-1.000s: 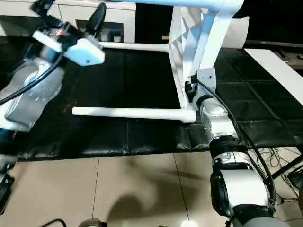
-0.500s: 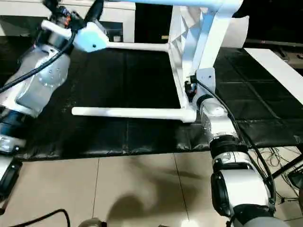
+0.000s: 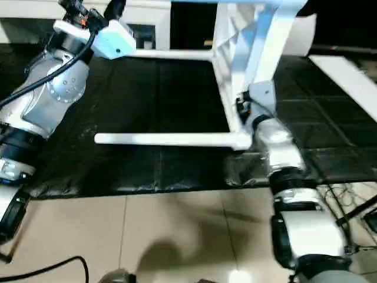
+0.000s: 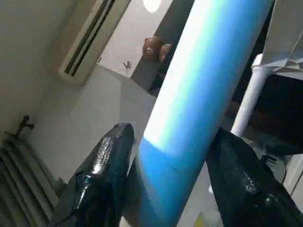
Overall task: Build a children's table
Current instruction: Flip table
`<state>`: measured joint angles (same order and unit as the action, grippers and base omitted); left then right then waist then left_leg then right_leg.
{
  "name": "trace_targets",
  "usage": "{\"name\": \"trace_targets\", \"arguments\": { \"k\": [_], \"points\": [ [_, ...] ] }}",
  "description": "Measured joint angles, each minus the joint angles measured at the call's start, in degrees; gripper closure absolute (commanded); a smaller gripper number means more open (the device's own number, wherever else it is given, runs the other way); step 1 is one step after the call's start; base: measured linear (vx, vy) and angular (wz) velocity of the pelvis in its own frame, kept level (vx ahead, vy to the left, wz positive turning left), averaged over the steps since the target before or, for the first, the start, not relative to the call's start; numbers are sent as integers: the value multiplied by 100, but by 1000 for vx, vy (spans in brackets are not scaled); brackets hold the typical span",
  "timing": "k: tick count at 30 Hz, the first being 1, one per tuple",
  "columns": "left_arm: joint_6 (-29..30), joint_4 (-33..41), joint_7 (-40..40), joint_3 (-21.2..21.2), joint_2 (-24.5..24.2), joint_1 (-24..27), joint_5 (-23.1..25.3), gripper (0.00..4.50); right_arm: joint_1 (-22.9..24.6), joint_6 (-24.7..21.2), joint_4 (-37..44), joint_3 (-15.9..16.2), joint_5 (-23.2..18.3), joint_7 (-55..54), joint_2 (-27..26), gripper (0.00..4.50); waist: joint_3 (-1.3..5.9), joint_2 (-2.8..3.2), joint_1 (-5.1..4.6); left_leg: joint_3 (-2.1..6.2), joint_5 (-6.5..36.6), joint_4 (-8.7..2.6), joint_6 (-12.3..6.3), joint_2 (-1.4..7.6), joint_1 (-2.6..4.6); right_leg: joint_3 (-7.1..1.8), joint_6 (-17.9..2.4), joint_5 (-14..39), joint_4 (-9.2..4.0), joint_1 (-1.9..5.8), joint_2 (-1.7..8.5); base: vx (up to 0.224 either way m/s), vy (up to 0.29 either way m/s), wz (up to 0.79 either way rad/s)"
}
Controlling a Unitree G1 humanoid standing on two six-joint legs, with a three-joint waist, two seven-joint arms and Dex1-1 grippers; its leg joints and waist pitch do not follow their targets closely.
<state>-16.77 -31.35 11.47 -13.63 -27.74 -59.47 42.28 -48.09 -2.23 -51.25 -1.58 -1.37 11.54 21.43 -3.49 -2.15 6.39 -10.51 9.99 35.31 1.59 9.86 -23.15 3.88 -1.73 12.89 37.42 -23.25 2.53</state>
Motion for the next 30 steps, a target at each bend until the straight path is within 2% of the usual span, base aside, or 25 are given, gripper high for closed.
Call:
{"name": "trace_targets", "arguments": {
  "k": [4,8,11,15,17,18,19,21,22,23,28,30],
  "points": [
    [39,53,-377,33,-15,-51,-195,239,-139,-92,117,53,189,202,329,252,2,30,54,-9,-1,0,-1,0,3,0,0,0,4,1,8,0,0,0],
    [309,377,-1006,147,-16,-41,-551,254,-369,-168,171,219,277,521,789,250,0,49,153,-38,-9,1,-15,-7,8,0,2,-2,14,1,31,0,0,0],
    [814,757,-1604,389,76,44,-1067,261,-724,-189,190,344,431,954,1222,249,-4,84,182,-90,-6,2,-20,-9,11,1,7,0,27,0,63,0,0,0],
    [1566,1204,-2290,799,217,193,-1819,265,-1246,-187,292,467,712,1477,1716,249,-10,72,205,-98,-8,11,-30,-10,9,8,11,2,35,4,73,0,0,0],
    [1776,1301,-2419,914,266,255,-2038,266,-1412,-129,315,493,800,1649,1870,249,-11,64,215,-97,-8,18,-32,-9,11,10,12,3,37,11,74,0,0,0],
    [2046,1354,-2523,1062,375,304,-2286,268,-1568,-6,334,492,796,1840,1996,249,-13,61,218,-98,-7,33,-37,-9,10,10,16,5,47,15,79,0,0,0],
    [2192,1373,-2569,1147,424,321,-2403,269,-1649,63,333,492,796,1912,2035,214,-15,51,214,-98,-7,41,-38,-8,11,10,17,5,52,16,79,0,0,0],
    [2540,1425,-2659,1286,507,376,-2587,270,-1773,317,302,526,816,2108,2106,179,-16,32,205,-96,-9,52,-41,-6,11,11,24,0,54,23,79,0,0,0],
    [2740,1478,-2718,1372,523,422,-2650,270,-1858,560,214,610,862,2204,2108,174,-18,27,189,-96,-9,59,-42,-4,11,11,27,-7,55,23,79,0,0,0],
    [2928,1532,-2749,1456,565,450,-2696,270,-1937,811,104,665,890,2233,2084,147,-23,15,164,-95,-10,64,-42,-4,11,11,34,-11,54,23,80,0,0,0],
    [3478,1658,-2766,1670,588,494,-2842,270,-2029,1558,-120,619,871,2330,1965,123,-31,-4,137,-95,-10,78,-42,-4,10,10,59,-13,52,25,82,0,0,0],
    [3610,1639,-2764,1745,572,498,-2907,270,-2084,1951,-255,490,840,2033,1792,97,-37,-13,112,-95,-10,79,-42,-4,5,9,65,-26,52,18,82,0,0,0]
  ]
}}
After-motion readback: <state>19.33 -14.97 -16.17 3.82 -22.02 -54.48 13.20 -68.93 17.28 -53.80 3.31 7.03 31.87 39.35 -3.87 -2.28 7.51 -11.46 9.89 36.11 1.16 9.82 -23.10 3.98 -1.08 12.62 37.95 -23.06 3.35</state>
